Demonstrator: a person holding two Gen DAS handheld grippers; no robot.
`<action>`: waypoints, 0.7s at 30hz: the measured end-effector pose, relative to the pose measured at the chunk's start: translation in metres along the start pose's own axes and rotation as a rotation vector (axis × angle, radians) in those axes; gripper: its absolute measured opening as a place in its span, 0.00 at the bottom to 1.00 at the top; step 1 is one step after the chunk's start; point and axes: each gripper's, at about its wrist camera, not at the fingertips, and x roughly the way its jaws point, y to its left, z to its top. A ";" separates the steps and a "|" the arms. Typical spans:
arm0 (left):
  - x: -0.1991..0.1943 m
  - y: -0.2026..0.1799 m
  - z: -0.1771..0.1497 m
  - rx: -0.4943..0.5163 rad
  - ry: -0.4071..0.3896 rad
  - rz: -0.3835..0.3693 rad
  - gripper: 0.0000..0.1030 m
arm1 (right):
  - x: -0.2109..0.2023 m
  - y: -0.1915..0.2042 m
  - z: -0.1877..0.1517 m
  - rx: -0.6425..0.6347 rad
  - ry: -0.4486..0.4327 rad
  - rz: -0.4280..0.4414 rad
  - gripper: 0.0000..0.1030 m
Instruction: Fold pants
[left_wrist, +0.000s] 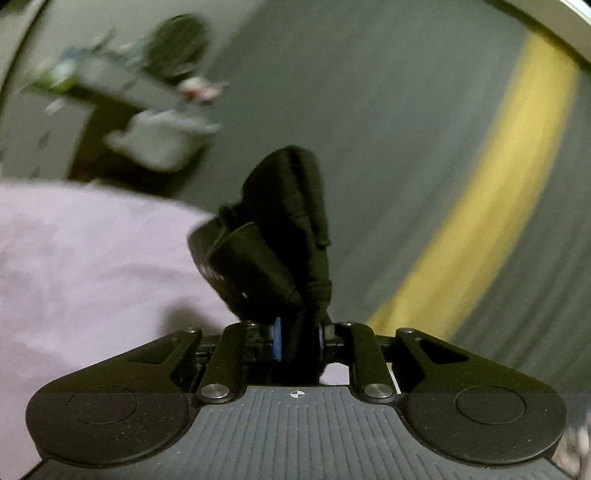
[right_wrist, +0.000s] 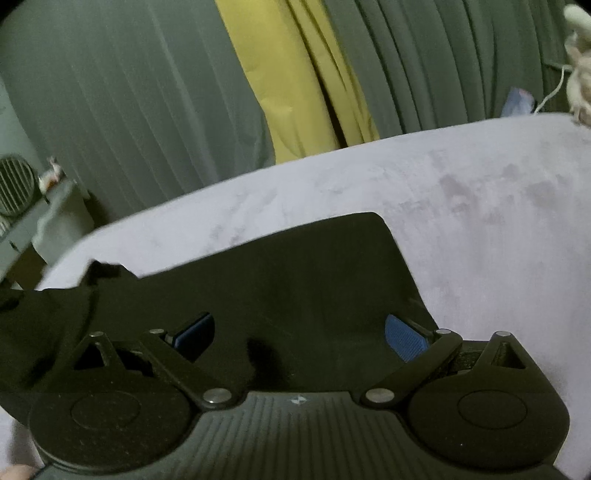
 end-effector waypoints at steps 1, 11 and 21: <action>-0.003 -0.023 -0.002 0.057 0.001 -0.042 0.19 | -0.004 0.000 0.000 0.004 -0.010 0.009 0.96; 0.006 -0.185 -0.098 0.461 0.250 -0.395 0.31 | -0.056 -0.027 0.016 0.121 -0.132 0.066 0.96; 0.038 -0.188 -0.140 0.338 0.454 -0.439 0.92 | -0.079 -0.072 0.021 0.283 -0.147 0.131 0.96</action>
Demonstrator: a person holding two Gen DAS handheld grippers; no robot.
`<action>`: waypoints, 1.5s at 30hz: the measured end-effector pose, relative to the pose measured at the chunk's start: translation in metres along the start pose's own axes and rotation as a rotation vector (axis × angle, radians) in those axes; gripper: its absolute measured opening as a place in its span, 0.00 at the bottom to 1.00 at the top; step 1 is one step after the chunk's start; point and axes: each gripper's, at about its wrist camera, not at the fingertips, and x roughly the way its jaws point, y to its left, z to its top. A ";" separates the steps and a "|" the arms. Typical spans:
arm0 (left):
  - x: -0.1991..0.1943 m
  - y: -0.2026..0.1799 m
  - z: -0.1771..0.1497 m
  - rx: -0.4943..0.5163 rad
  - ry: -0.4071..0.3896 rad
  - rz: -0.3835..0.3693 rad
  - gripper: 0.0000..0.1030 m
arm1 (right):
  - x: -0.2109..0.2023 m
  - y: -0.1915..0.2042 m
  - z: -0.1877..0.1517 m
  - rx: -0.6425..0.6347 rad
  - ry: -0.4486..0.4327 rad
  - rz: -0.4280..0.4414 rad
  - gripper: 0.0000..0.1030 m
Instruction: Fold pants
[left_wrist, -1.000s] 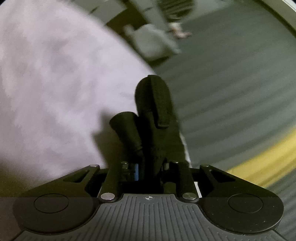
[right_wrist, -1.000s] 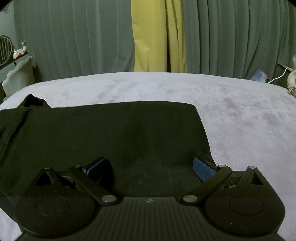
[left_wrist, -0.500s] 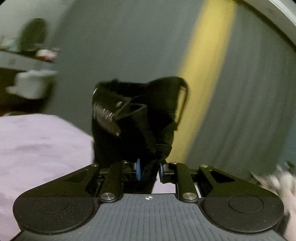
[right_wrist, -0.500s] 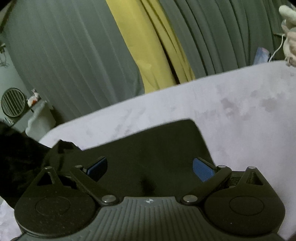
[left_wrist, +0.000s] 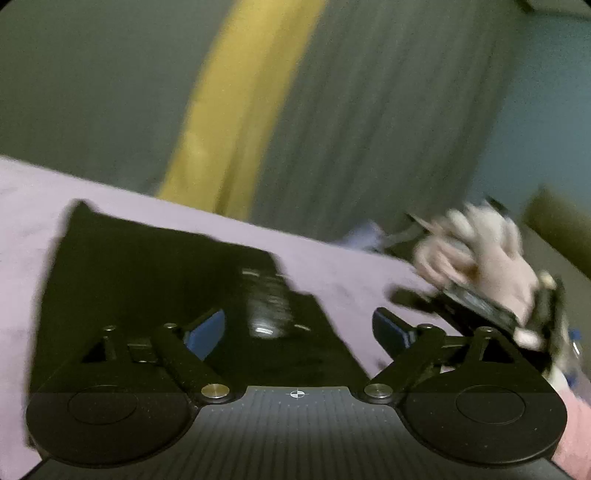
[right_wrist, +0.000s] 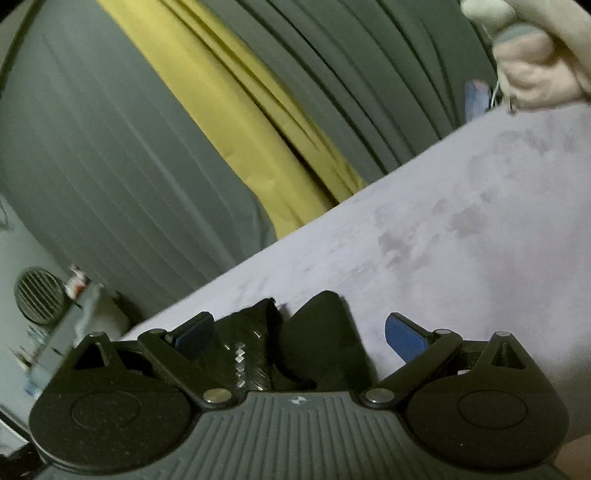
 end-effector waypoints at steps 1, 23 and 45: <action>-0.004 0.006 -0.001 -0.033 -0.021 0.059 0.93 | 0.003 -0.002 0.001 0.015 0.018 0.019 0.96; 0.006 0.154 -0.039 -0.560 0.012 0.363 0.93 | 0.133 -0.011 -0.001 0.207 0.470 0.188 0.96; -0.001 0.159 -0.050 -0.661 0.023 0.324 0.98 | 0.134 0.017 -0.001 0.068 0.507 0.405 0.96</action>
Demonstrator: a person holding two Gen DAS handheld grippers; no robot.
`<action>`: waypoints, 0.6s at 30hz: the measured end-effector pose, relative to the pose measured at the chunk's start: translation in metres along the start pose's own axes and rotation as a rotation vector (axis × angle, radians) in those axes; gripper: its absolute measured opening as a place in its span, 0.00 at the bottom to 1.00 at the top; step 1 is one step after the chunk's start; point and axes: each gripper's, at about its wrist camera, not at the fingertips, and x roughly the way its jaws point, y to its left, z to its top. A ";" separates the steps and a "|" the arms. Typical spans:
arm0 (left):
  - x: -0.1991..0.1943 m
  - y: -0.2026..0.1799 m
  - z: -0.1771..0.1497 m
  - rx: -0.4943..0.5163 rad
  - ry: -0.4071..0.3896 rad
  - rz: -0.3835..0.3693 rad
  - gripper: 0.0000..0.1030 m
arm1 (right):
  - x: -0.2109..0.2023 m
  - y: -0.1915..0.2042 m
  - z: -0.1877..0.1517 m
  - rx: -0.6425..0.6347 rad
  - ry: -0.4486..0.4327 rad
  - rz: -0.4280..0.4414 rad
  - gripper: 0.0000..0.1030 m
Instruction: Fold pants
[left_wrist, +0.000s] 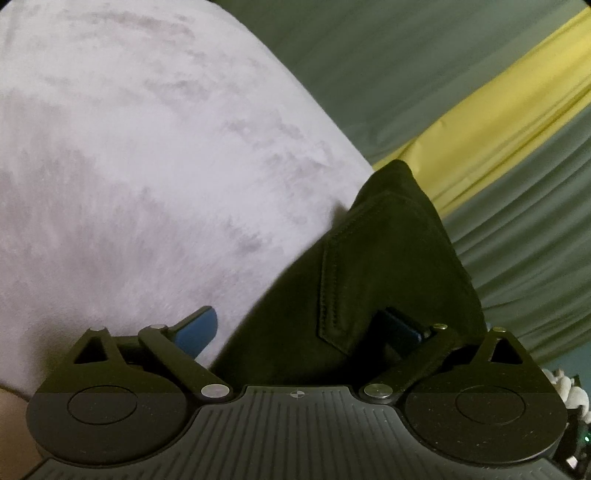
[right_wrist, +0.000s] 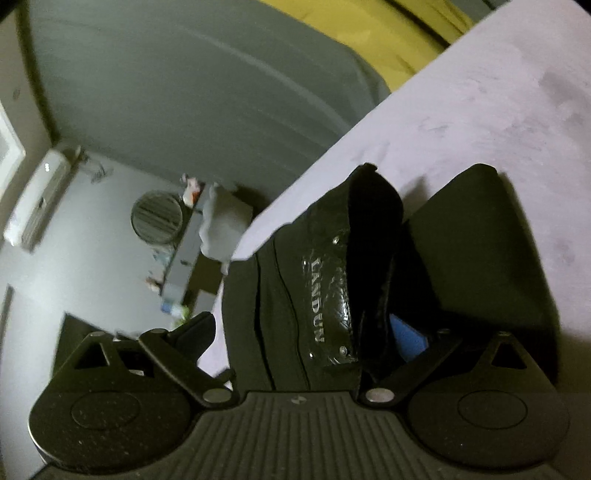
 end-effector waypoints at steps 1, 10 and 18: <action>0.000 0.000 0.000 0.002 0.000 0.000 0.98 | 0.004 -0.001 0.001 0.000 0.019 -0.031 0.96; 0.000 -0.001 -0.001 0.003 -0.006 0.001 0.98 | 0.049 0.008 -0.001 -0.128 0.151 -0.114 0.96; 0.001 0.000 -0.002 0.001 -0.007 0.003 0.99 | 0.053 0.003 0.002 -0.113 0.147 -0.076 0.95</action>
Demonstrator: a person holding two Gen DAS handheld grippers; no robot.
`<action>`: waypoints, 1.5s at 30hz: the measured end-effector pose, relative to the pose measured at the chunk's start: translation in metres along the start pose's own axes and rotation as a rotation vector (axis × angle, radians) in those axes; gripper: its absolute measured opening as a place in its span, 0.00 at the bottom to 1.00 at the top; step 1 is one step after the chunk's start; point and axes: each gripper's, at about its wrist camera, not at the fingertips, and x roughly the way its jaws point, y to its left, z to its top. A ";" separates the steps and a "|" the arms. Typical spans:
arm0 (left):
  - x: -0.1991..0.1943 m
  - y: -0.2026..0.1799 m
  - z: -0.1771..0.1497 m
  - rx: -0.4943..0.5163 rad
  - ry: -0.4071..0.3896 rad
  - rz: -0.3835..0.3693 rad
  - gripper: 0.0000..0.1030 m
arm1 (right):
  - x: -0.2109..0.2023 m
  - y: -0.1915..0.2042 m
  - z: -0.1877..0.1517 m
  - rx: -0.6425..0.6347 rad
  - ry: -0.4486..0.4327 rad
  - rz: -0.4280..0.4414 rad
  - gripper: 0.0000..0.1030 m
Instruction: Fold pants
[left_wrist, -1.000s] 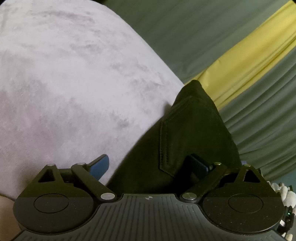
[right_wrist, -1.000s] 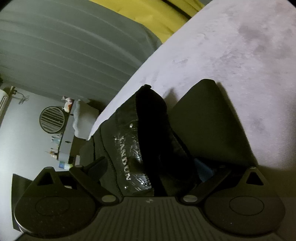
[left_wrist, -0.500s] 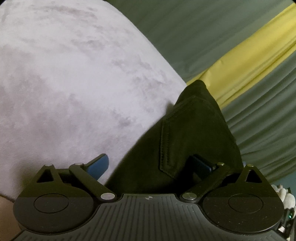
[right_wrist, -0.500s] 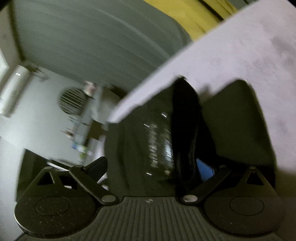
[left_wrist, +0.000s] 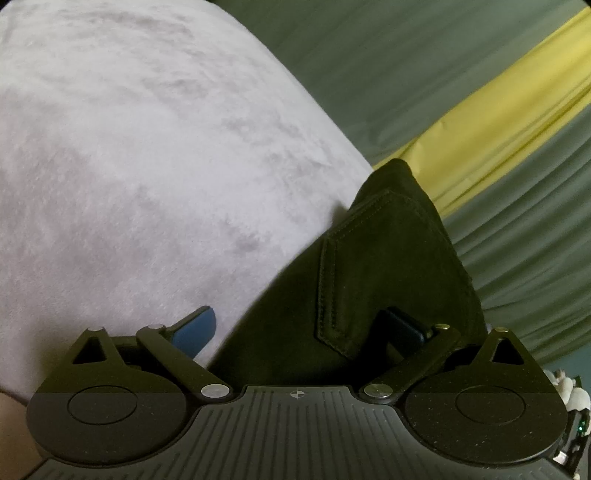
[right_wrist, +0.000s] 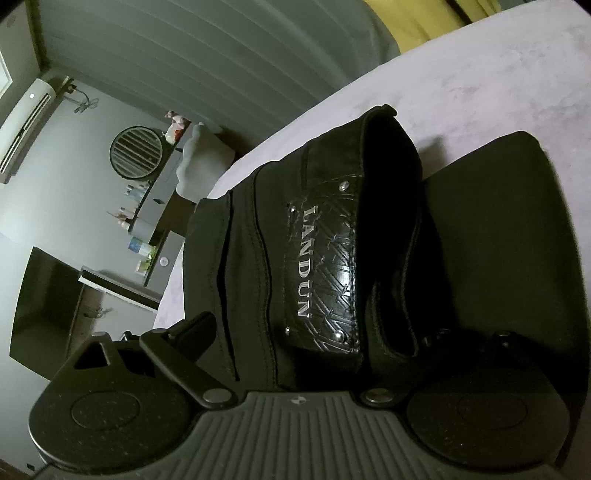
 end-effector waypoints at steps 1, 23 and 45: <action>0.000 0.000 0.000 0.000 -0.002 0.001 0.99 | 0.002 0.001 -0.002 -0.014 0.004 -0.014 0.95; 0.000 -0.001 -0.001 0.002 -0.005 0.006 0.99 | 0.000 0.007 -0.010 0.029 -0.050 -0.118 0.96; 0.002 0.000 -0.002 -0.010 -0.019 0.012 1.00 | -0.013 0.010 -0.019 0.102 -0.099 -0.158 0.48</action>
